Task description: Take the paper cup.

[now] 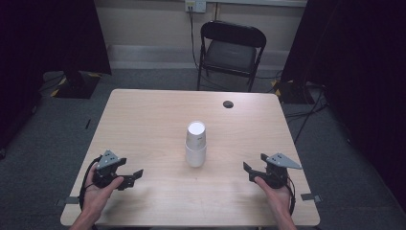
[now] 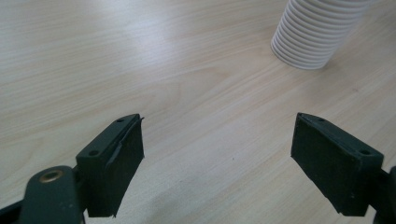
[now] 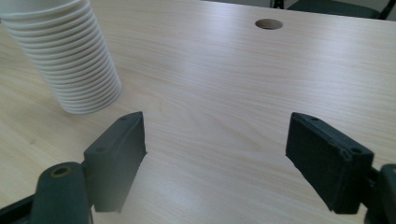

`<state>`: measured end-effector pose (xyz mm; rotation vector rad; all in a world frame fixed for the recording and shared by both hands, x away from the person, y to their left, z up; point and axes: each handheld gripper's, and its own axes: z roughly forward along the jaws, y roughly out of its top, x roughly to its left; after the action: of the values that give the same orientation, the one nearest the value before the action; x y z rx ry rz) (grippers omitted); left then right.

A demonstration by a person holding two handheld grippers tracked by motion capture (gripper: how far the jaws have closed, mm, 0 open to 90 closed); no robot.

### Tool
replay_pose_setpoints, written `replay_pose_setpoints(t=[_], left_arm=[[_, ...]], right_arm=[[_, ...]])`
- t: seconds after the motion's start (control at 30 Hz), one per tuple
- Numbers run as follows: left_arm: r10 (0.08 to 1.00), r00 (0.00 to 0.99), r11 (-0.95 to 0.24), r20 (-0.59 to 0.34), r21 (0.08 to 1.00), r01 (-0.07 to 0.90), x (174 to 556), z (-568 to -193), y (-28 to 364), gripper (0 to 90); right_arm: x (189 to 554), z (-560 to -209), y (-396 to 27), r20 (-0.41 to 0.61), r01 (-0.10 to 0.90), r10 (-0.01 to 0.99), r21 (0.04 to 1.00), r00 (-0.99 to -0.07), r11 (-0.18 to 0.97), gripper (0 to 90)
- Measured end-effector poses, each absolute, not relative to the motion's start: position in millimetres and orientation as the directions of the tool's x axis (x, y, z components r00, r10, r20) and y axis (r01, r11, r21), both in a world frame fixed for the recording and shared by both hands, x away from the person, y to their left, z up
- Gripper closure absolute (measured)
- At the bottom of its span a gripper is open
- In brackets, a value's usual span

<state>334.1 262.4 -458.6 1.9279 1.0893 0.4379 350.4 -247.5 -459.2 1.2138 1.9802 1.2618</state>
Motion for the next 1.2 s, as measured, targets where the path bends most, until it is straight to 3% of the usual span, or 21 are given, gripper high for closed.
replay_pose_setpoints(t=[0.43,0.9,1.03,1.2], left_arm=[[0.82,0.56,-0.242,-0.113,0.819,0.52,333.0,-458.7,259.2,18.4],[0.822,0.56,-0.243,-0.107,0.822,0.515,332.1,-457.8,253.3,18.6],[0.799,0.58,-0.208,-0.157,0.834,0.512,332.2,-457.7,254.9,25.3],[0.818,0.564,-0.226,-0.116,0.836,0.499,333.8,-457.8,254.2,23.1]], right_arm=[[353.1,-453.3,-224.5,0.11,0.457,0.796,0.861,-0.596,0.223,27.0],[364.1,-432.3,-190.4,0.108,0.425,0.741,0.869,-0.663,0.253,26.8],[369.3,-427.5,-182.4,0.106,0.409,0.728,0.877,-0.678,0.253,25.7],[373.9,-419.0,-172.4,0.096,0.382,0.705,0.887,-0.703,0.26,23.6]])
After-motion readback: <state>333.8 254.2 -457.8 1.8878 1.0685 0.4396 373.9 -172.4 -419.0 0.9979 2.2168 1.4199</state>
